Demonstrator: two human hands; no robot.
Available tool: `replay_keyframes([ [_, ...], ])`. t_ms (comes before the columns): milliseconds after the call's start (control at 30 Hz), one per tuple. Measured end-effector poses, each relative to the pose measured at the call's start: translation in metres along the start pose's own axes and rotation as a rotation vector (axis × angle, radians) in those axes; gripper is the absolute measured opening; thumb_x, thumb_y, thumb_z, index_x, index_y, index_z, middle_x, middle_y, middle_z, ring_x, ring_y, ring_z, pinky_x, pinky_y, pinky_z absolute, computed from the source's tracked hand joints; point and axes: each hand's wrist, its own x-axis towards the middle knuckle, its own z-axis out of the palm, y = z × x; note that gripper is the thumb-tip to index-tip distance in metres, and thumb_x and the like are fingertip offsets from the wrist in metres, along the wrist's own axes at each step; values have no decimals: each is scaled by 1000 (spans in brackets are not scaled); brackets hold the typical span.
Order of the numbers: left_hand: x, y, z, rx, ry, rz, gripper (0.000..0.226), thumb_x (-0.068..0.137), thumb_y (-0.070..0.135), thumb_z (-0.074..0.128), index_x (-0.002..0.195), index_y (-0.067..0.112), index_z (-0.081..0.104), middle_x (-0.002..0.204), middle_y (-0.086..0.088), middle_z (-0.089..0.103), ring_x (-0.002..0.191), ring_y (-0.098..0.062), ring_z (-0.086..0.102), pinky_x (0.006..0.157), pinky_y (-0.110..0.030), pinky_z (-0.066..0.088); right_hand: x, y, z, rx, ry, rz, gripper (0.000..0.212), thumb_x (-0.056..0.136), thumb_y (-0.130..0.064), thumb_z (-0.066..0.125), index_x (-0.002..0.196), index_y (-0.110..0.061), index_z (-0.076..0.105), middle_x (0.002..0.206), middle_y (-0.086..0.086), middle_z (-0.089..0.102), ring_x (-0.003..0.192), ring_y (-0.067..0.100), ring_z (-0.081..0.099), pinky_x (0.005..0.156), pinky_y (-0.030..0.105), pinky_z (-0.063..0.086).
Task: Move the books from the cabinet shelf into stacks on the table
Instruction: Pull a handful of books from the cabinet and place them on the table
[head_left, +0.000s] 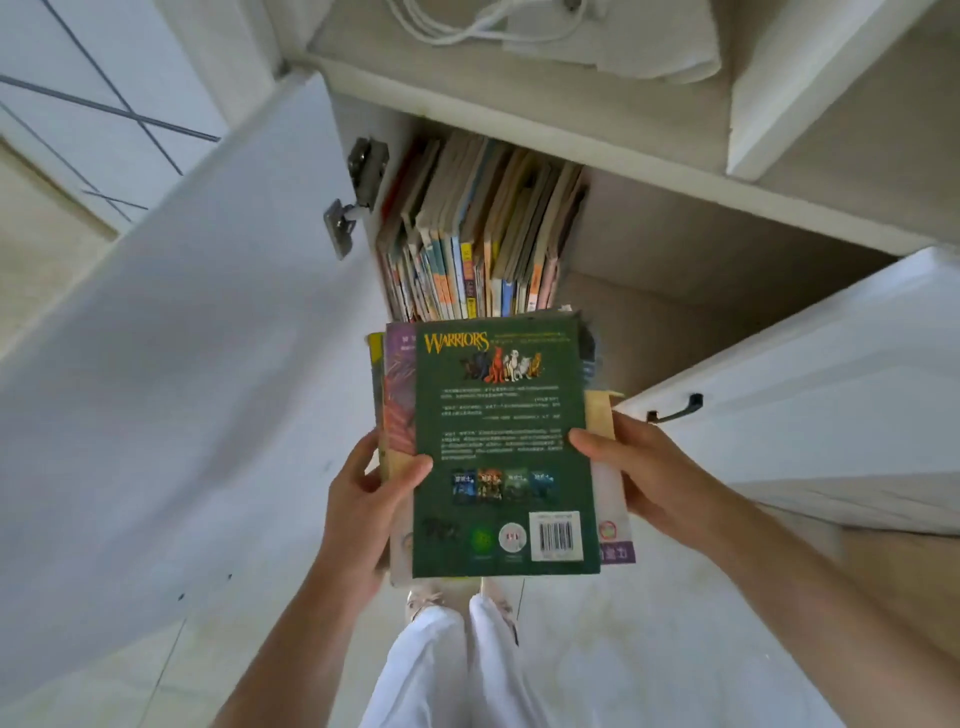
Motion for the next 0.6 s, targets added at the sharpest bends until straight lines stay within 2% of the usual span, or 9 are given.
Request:
replay_keyframes([
  [67, 2, 8, 5, -42, -14, -19, 37, 78, 19, 69, 115, 23, 63, 105, -7, 75, 90, -29, 73, 64, -37, 58, 0, -6, 3, 74, 55, -21, 31, 91, -30, 60, 121, -22, 61, 113, 4, 72, 107, 30, 67, 100, 58, 45],
  [233, -9, 22, 4, -22, 4, -4, 34, 84, 15, 67, 117, 22, 64, 109, -10, 73, 95, -34, 71, 76, -45, 57, -8, -9, 15, 85, 122, -39, 32, 91, -30, 62, 121, -20, 59, 110, 2, 74, 103, 27, 69, 96, 56, 48],
  [300, -35, 23, 2, 17, 87, 24, 30, 86, 13, 68, 114, 23, 65, 106, -7, 75, 91, -32, 73, 75, -46, 59, -23, -8, 26, 67, 95, -44, 31, 92, -26, 61, 122, -18, 59, 107, 1, 74, 99, 25, 71, 92, 52, 52],
  [433, -82, 20, 4, 70, 285, 88, 25, 84, 19, 72, 102, 35, 68, 90, 9, 77, 74, -14, 74, 54, -25, 57, -48, -10, 38, -30, 73, -133, 16, 93, -17, 58, 109, -17, 64, 98, -2, 77, 93, 22, 72, 86, 42, 55],
  [533, -119, 8, 7, 2, 398, 134, 37, 81, 17, 76, 112, 32, 64, 97, 10, 76, 80, -12, 74, 62, -29, 59, -67, -9, 46, -185, -6, -244, 16, 95, -19, 57, 110, -21, 62, 103, -4, 75, 95, 17, 71, 82, 36, 56],
  [600, -147, -5, 14, -99, 483, 165, 49, 80, 14, 76, 121, 33, 57, 98, 10, 75, 84, -14, 74, 63, -31, 60, -77, -8, 53, -263, -77, -317, 27, 96, -17, 55, 122, -22, 51, 111, -6, 70, 94, 6, 70, 71, 23, 57],
])
